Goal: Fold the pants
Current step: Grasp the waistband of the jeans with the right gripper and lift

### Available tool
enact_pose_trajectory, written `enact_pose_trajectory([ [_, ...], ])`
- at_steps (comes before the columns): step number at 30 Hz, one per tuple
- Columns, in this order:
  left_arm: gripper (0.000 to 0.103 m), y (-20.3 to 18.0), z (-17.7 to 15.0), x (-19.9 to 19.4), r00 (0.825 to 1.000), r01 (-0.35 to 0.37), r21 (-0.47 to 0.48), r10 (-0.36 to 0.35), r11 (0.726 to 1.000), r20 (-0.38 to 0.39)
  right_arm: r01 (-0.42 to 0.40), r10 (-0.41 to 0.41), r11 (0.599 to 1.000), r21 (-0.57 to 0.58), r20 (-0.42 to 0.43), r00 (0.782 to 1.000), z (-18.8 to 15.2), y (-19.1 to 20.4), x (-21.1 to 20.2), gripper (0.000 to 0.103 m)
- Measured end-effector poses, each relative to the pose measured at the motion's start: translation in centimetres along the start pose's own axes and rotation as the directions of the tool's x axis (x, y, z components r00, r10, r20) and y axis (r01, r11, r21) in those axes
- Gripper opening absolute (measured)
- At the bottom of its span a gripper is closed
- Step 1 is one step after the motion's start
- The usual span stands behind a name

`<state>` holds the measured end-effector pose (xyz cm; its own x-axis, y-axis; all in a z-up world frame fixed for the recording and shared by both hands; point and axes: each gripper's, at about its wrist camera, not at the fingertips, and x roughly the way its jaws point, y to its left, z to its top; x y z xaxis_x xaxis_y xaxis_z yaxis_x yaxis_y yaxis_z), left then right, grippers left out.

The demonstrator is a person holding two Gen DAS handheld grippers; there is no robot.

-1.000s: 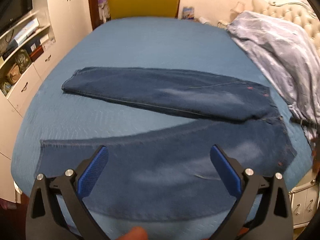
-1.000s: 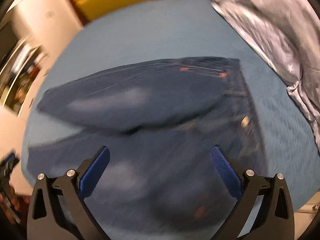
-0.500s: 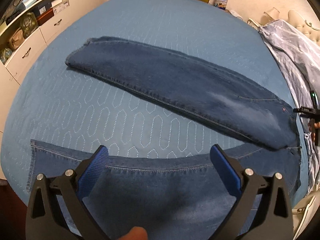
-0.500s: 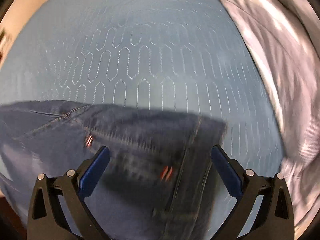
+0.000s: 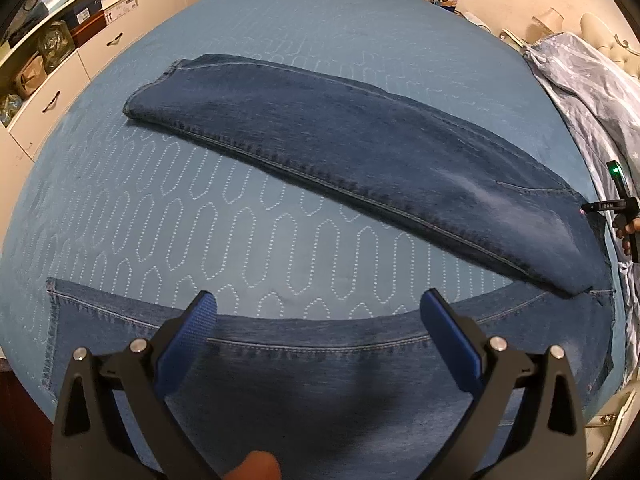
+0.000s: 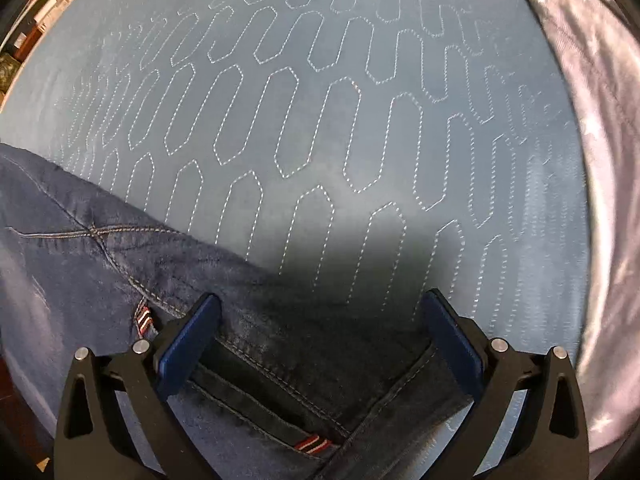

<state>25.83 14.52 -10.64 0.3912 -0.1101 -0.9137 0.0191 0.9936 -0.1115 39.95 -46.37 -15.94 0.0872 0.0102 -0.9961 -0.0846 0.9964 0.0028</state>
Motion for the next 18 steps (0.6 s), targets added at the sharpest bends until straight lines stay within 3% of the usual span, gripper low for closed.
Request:
enact_pose_trajectory([
  [2,0.101,0.6,0.1,-0.2,1.000,0.002,-0.012,-0.002,1.000,0.005,-0.065,0.065,0.998,-0.019,0.029,0.997,-1.2,-0.2,-0.8,0.063],
  [3,0.101,1.0,0.2,-0.3,1.000,0.005,-0.028,-0.005,1.000,0.012,-0.061,0.062,0.997,-0.037,0.031,0.998,-1.8,0.1,-1.3,0.039],
  [4,0.101,1.3,0.2,-0.4,1.000,0.006,-0.040,-0.006,0.999,0.015,-0.018,0.020,0.998,-0.052,0.040,0.999,-2.4,0.5,-1.8,0.023],
  [5,0.101,1.6,0.3,-0.5,1.000,0.008,-0.053,-0.007,0.999,0.018,-0.014,0.017,0.998,-0.054,0.053,0.998,-2.9,0.5,-2.4,0.016],
  [10,0.099,2.0,0.3,-2.1,0.998,0.050,-0.089,-0.046,0.995,0.045,-0.038,0.033,0.999,0.013,0.260,0.965,-8.6,1.8,-8.0,0.012],
  [13,0.098,2.6,0.2,-3.6,0.996,0.069,-0.109,-0.061,0.992,0.072,-0.064,0.050,0.997,0.030,0.351,0.935,-14.4,2.9,-11.8,0.011],
  [15,0.094,3.4,0.0,-4.6,0.991,0.118,-0.148,-0.106,0.982,0.084,-0.120,0.097,0.992,0.026,0.440,0.893,-19.1,5.3,-15.8,0.010],
  [18,0.093,5.0,-1.1,-6.5,0.982,0.168,-0.188,-0.147,0.968,0.123,-0.177,0.142,0.984,0.020,0.514,0.846,-25.7,8.4,-19.7,0.005],
])
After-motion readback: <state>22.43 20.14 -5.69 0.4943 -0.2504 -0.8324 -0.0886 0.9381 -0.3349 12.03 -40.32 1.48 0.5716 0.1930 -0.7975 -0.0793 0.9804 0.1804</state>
